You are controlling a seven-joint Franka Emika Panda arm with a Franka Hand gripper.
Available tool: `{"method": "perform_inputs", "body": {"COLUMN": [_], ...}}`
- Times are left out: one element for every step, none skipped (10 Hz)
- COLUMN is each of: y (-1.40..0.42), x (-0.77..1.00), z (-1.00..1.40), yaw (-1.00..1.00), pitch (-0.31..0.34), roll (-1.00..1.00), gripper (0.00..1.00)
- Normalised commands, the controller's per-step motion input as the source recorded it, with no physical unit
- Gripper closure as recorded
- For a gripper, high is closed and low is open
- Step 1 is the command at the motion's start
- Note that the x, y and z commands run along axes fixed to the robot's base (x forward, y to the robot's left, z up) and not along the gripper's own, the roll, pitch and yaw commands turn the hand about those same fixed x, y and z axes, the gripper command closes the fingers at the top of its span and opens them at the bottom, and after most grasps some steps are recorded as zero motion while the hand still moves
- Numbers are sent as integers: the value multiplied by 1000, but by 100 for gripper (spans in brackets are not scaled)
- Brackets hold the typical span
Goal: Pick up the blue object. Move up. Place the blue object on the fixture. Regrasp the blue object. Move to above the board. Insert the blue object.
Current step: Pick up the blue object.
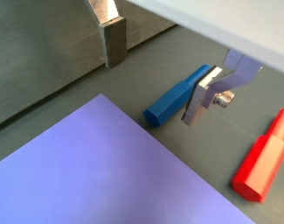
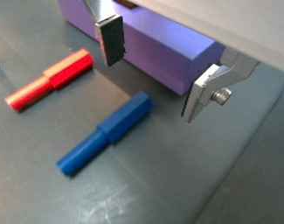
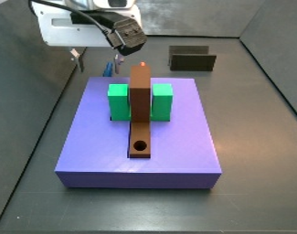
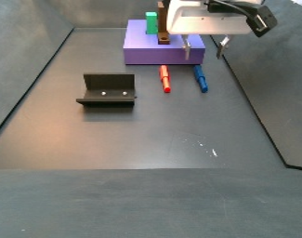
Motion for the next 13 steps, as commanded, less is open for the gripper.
{"method": "perform_inputs", "body": {"y": [337,360,14,-263,-206,-26,0,0,0,0,0,0,0], "x": [274,320,94,106,31,0,-9,0,0,0,0,0,0], "z": [-329,-234,-231,-460,-437,-200,-126,-49,0,0,-63,-157,-297], "yaw": [0,0,0,0,0,0,0,0,-51,-63,-49,-29,-43], "pitch": [0,0,0,-101,-214,-274,-304,-290,-231,-259,-314,-300,-269], "roll": [0,0,60,111,80,36,17,13,40,51,104,180,300], "gripper": [0,0,0,0,0,0,0,0,0,0,0,0,0]}}
